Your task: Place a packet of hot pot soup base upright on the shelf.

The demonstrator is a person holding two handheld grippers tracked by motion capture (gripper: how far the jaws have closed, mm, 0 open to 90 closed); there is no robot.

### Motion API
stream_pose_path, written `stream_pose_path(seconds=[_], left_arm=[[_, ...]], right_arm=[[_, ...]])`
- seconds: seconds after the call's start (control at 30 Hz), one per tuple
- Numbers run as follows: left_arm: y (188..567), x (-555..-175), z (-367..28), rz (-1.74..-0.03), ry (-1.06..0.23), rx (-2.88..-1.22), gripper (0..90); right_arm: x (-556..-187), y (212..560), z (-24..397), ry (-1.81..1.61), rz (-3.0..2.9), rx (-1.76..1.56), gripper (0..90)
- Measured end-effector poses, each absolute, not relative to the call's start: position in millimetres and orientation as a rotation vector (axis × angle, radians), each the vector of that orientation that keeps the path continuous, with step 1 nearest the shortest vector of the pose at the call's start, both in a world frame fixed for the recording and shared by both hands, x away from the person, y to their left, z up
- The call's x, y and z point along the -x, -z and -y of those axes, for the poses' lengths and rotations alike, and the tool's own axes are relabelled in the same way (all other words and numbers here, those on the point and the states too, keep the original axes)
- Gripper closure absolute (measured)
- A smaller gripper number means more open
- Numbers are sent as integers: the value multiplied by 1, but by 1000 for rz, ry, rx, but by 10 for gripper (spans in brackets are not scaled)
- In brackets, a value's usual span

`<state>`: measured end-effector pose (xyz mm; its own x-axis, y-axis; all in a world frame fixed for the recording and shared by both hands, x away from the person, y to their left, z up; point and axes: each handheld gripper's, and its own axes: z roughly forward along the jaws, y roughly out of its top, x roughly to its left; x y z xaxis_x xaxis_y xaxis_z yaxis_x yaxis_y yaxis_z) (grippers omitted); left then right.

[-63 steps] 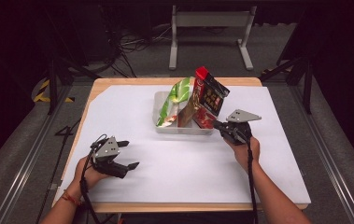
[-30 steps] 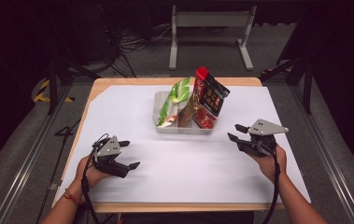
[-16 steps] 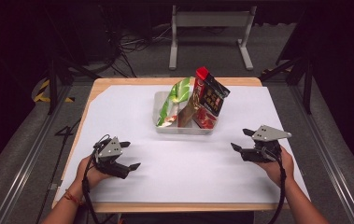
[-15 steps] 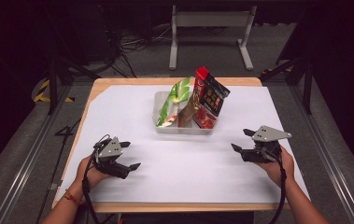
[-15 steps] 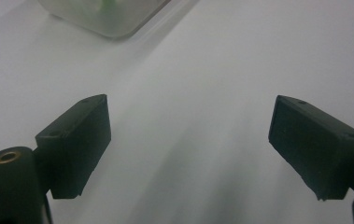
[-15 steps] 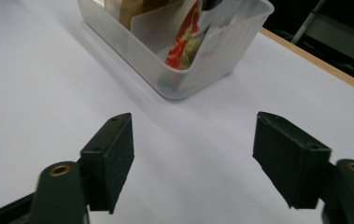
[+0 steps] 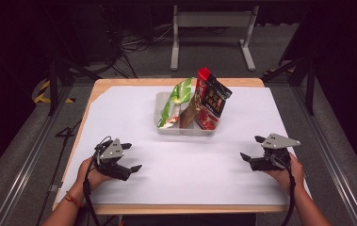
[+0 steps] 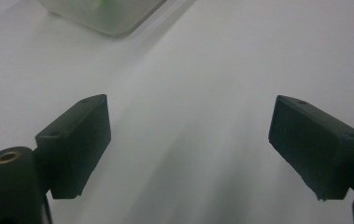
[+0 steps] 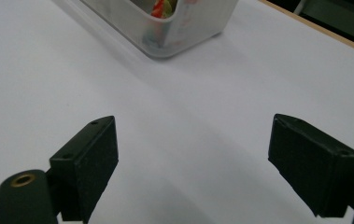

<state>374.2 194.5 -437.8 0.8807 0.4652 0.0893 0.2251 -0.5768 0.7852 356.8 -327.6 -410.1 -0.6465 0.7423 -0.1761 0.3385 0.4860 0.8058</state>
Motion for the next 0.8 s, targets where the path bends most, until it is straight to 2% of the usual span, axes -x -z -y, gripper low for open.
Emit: stream_pose_path(seconds=[0.8], left_arm=[[438, -373, -196, -505, -374, -2197, 134]], right_arm=[[-326, 424, 372, -1175, -2071, -940, 158]])
